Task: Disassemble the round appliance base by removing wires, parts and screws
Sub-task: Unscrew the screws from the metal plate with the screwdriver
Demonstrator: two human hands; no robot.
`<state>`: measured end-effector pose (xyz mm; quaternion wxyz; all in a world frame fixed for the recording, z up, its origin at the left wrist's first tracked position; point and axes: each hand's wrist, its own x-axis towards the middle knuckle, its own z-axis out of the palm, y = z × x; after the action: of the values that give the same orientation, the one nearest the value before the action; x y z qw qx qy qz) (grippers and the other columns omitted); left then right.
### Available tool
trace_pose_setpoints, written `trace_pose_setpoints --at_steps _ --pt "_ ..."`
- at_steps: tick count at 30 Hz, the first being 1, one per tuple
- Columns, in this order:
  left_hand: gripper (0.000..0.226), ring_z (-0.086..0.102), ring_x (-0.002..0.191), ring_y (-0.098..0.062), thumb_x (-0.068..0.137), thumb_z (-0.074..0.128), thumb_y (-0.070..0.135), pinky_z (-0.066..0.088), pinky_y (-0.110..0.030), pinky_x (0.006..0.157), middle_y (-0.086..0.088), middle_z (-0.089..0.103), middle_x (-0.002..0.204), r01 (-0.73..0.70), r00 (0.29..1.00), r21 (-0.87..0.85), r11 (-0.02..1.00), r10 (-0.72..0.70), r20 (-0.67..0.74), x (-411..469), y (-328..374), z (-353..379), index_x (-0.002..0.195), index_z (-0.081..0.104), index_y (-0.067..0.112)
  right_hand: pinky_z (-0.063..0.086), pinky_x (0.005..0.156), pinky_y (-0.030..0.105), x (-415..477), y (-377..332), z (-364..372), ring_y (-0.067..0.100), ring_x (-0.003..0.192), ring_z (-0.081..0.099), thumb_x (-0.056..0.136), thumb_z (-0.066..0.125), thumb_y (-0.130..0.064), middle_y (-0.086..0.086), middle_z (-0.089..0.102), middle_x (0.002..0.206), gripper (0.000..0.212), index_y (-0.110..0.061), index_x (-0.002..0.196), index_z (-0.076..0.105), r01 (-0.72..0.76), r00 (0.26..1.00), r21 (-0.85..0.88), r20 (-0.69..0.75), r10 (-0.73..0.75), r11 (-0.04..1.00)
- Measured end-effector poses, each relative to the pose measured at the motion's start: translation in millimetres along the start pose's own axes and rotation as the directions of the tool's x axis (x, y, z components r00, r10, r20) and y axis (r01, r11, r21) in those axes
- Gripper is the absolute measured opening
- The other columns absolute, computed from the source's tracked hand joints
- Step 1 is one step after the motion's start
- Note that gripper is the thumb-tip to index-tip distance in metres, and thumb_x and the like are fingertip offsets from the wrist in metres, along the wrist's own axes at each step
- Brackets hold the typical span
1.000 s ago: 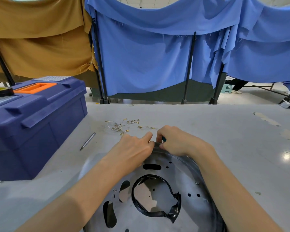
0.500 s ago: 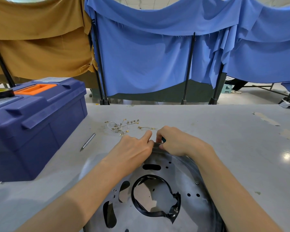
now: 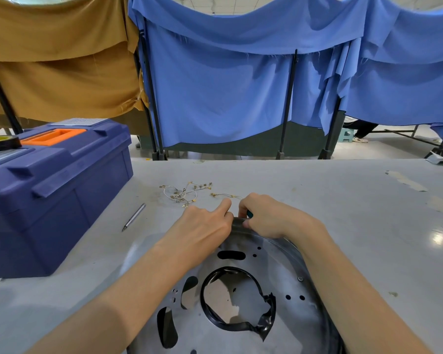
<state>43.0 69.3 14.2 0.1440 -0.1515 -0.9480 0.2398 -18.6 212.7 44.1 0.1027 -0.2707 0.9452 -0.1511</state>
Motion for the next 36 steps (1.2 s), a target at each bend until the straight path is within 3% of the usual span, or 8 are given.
trace_pose_setpoints --at_steps 5,10,17,20,24,28,33,36 --pt "0.024 0.038 0.045 -0.018 0.070 0.059 -0.003 0.004 -0.025 0.041 -0.006 0.053 0.101 -0.031 0.999 0.025 0.999 0.032 -0.034 -5 -1 -1 0.090 0.059 0.009 0.041 0.076 0.029 0 -1 0 0.023 0.094 0.052 0.096 0.049 -0.008 0.009 0.056 0.114 0.021 -0.010 0.115 0.055 0.005 1.000 -0.003 0.005 -0.005 1.000" --pt "0.023 0.030 0.029 -0.016 0.046 0.049 0.001 -0.007 -0.019 0.045 -0.003 0.060 0.076 -0.027 0.994 0.069 0.997 0.034 -0.105 -7 -4 -8 0.062 0.061 0.013 0.042 0.077 0.030 0 0 0 0.024 0.095 0.052 0.096 0.049 -0.008 0.011 0.056 0.117 0.021 -0.010 0.116 0.055 0.008 1.000 -0.001 0.008 -0.008 1.000" --pt "0.025 0.024 0.042 -0.017 0.062 0.063 -0.003 0.002 -0.023 0.042 -0.006 0.053 0.096 -0.012 1.000 0.035 0.999 0.012 -0.015 -3 -3 -7 0.083 0.058 0.009 0.042 0.078 0.030 -1 0 -1 0.024 0.096 0.052 0.096 0.048 -0.008 0.010 0.056 0.119 0.022 -0.010 0.117 0.055 0.010 1.000 0.001 0.008 -0.010 1.000" --pt "0.026 0.031 0.050 -0.020 0.077 0.052 -0.003 0.009 -0.027 0.043 -0.008 0.043 0.112 0.026 1.000 -0.016 1.000 -0.026 -0.006 0 -2 1 0.100 0.052 0.008 0.043 0.078 0.030 -1 0 0 0.025 0.097 0.053 0.096 0.048 -0.007 0.011 0.057 0.118 0.022 -0.009 0.117 0.056 0.008 1.000 -0.005 0.005 -0.008 1.000" --pt "0.030 0.030 0.038 -0.020 0.050 0.075 0.003 -0.002 -0.022 0.043 -0.006 0.057 0.088 0.004 1.000 0.052 0.999 -0.003 -0.031 -4 -5 -12 0.075 0.060 0.009 0.045 0.080 0.032 -2 0 -1 0.025 0.097 0.054 0.096 0.047 -0.006 0.011 0.058 0.118 0.022 -0.008 0.115 0.057 0.010 1.000 -0.008 0.007 -0.010 1.000" --pt "0.027 0.043 0.056 -0.024 0.084 0.047 -0.006 0.011 -0.029 0.042 -0.009 0.041 0.119 0.093 0.995 -0.034 0.995 -0.094 -0.024 3 -7 -3 0.107 0.048 0.009 0.046 0.086 0.036 -1 0 0 0.027 0.101 0.054 0.096 0.048 -0.007 0.012 0.056 0.119 0.022 -0.008 0.116 0.055 0.003 1.000 -0.008 0.015 -0.003 1.000" --pt "0.026 0.048 0.062 -0.028 0.083 0.046 -0.004 0.016 -0.031 0.046 -0.004 0.037 0.112 0.077 0.997 -0.127 0.989 -0.078 -0.001 5 -8 2 0.104 0.045 0.013 0.046 0.085 0.035 0 0 0 0.026 0.098 0.052 0.097 0.047 -0.009 0.011 0.055 0.119 0.020 -0.011 0.115 0.053 0.000 1.000 -0.012 0.028 0.001 1.000" --pt "0.014 0.055 0.068 -0.029 0.090 0.052 0.009 0.023 -0.031 0.049 0.000 0.041 0.111 0.078 0.997 -0.176 0.981 -0.078 0.009 4 -10 1 0.103 0.052 0.016 0.044 0.079 0.032 1 1 1 0.024 0.094 0.051 0.096 0.048 -0.010 0.007 0.053 0.110 0.009 -0.015 0.103 0.050 0.002 1.000 -0.013 0.028 -0.001 1.000"
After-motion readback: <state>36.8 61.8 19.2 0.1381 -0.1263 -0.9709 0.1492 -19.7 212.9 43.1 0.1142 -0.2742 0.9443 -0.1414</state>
